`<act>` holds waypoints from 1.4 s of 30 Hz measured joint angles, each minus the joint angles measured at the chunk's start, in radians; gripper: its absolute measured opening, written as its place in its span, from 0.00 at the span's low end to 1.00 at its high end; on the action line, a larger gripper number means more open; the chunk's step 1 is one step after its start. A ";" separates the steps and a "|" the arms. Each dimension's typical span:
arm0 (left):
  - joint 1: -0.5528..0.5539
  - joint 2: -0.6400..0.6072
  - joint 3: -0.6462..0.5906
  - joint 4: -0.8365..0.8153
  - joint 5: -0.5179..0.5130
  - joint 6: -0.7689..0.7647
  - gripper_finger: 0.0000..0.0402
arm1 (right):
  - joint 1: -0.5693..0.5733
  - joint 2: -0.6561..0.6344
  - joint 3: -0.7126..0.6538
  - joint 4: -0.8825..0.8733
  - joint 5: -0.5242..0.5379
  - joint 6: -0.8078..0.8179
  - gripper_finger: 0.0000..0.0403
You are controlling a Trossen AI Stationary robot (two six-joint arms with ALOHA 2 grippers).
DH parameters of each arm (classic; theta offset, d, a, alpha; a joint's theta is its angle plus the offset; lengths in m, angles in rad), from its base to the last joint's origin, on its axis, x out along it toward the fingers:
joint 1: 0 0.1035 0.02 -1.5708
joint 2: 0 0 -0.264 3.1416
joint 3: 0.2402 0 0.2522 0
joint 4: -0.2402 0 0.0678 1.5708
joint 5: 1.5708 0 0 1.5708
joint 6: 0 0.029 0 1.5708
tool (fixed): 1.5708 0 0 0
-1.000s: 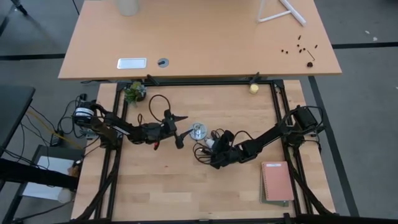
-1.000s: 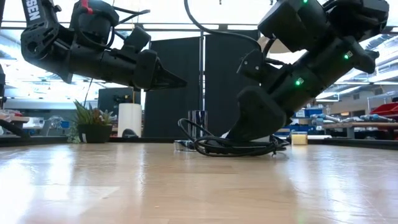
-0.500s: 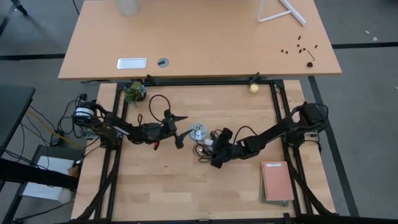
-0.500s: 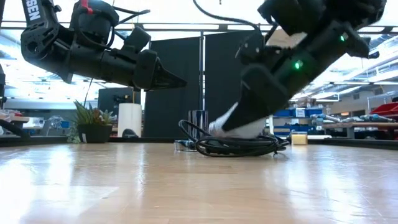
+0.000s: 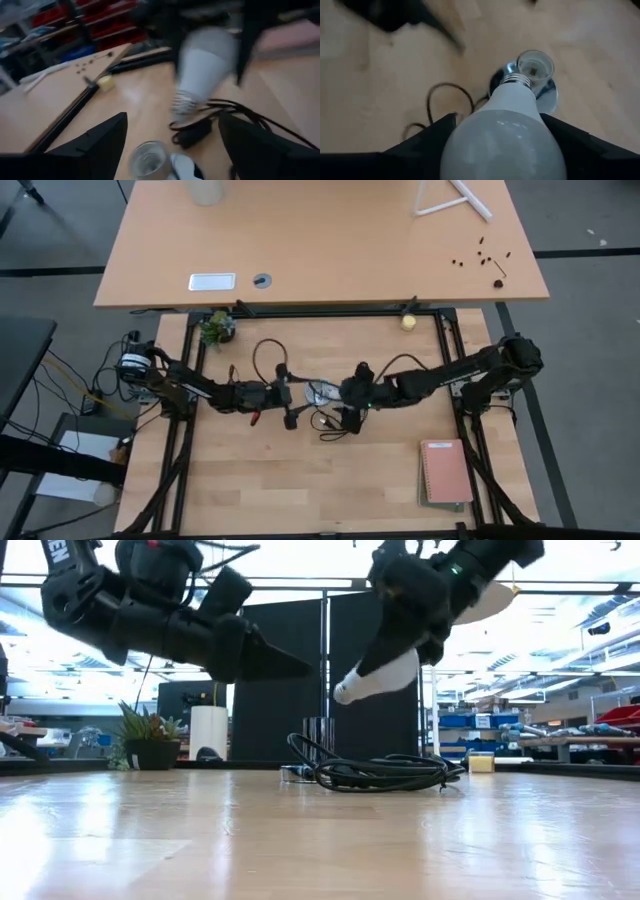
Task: Screw lightbulb
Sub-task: Insert the lightbulb into the lamp
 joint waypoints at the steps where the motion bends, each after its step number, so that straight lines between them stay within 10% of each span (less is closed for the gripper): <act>1: -0.008 0.000 0.020 -0.045 -0.009 0.016 0.80 | -0.011 0.003 0.021 0.001 -0.019 0.007 0.70; 9: -0.038 0.000 0.137 -0.273 -0.198 0.018 0.80 | -0.063 0.003 0.144 -0.115 -0.124 0.034 0.69; 26: -0.077 0.000 0.171 -0.252 -0.200 0.042 0.79 | -0.127 0.044 0.200 -0.148 -0.309 0.154 0.69; 42: -0.079 0.000 0.171 -0.255 -0.274 0.106 0.46 | -0.176 0.050 0.200 -0.102 -0.420 0.214 0.69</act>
